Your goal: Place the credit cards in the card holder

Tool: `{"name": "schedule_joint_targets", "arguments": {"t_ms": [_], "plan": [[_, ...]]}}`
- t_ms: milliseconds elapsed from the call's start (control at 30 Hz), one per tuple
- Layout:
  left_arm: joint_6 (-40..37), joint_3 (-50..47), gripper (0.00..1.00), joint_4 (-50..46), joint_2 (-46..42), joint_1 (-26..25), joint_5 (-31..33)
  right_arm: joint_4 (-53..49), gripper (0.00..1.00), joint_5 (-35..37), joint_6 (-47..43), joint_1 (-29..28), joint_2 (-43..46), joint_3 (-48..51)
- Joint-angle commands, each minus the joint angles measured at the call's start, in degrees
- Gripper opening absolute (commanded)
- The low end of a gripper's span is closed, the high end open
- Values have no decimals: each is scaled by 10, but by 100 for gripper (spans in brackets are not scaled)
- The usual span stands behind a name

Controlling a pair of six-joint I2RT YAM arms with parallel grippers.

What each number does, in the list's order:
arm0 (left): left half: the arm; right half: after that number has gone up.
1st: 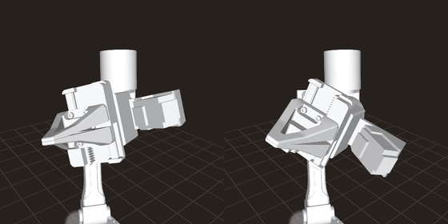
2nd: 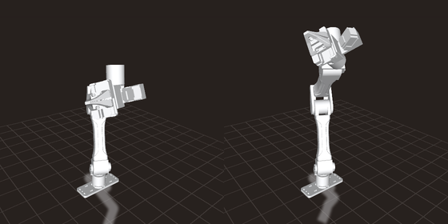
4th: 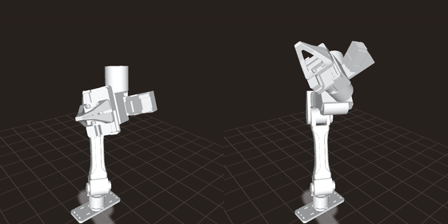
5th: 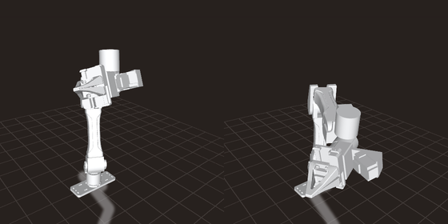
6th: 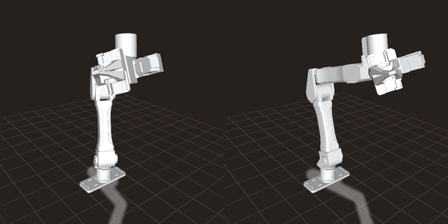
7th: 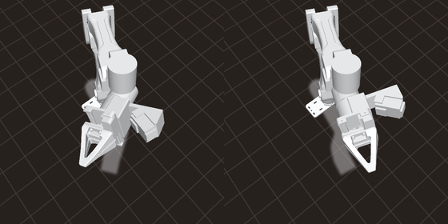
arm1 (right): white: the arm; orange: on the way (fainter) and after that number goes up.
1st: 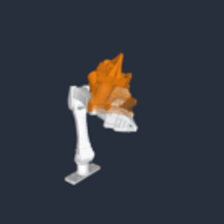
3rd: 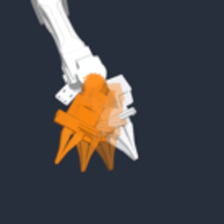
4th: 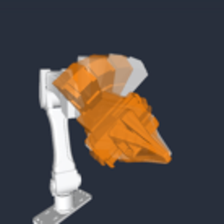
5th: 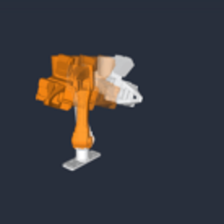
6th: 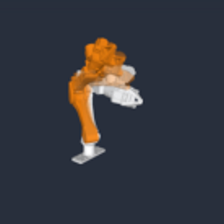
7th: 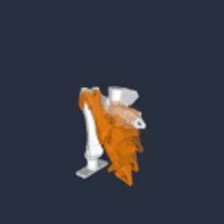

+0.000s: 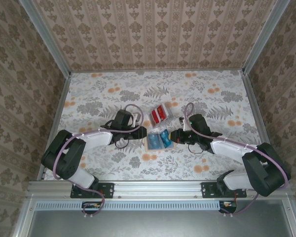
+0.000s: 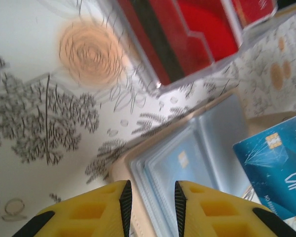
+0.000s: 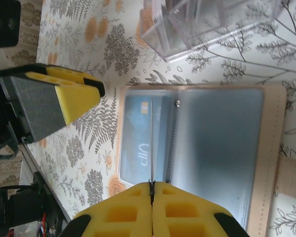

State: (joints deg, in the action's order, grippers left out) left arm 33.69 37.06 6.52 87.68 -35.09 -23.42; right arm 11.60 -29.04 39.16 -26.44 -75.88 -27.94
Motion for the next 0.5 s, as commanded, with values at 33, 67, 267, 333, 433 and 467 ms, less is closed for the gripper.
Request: {"name": "schedule_joint_targets", "arguments": {"t_ms": [33, 67, 267, 333, 433, 467], "plan": [[17, -18, 31, 8, -8, -22, 23, 71, 9, -16, 30, -9, -12, 15], [19, -18, 31, 8, -6, -25, 24, 80, 9, -17, 33, -15, -23, 14], [26, -14, 31, 7, 10, -36, 29, 111, 8, -15, 39, -27, -80, 13], [29, -18, 31, 8, 9, -40, 34, 110, 8, -10, 37, -27, -81, 16], [30, -22, 31, 4, 9, -43, 42, 88, 8, 8, 26, -26, -72, 16], [30, -23, 31, 0, 9, -43, 44, 85, 8, 10, 26, -26, -69, 16]]}}
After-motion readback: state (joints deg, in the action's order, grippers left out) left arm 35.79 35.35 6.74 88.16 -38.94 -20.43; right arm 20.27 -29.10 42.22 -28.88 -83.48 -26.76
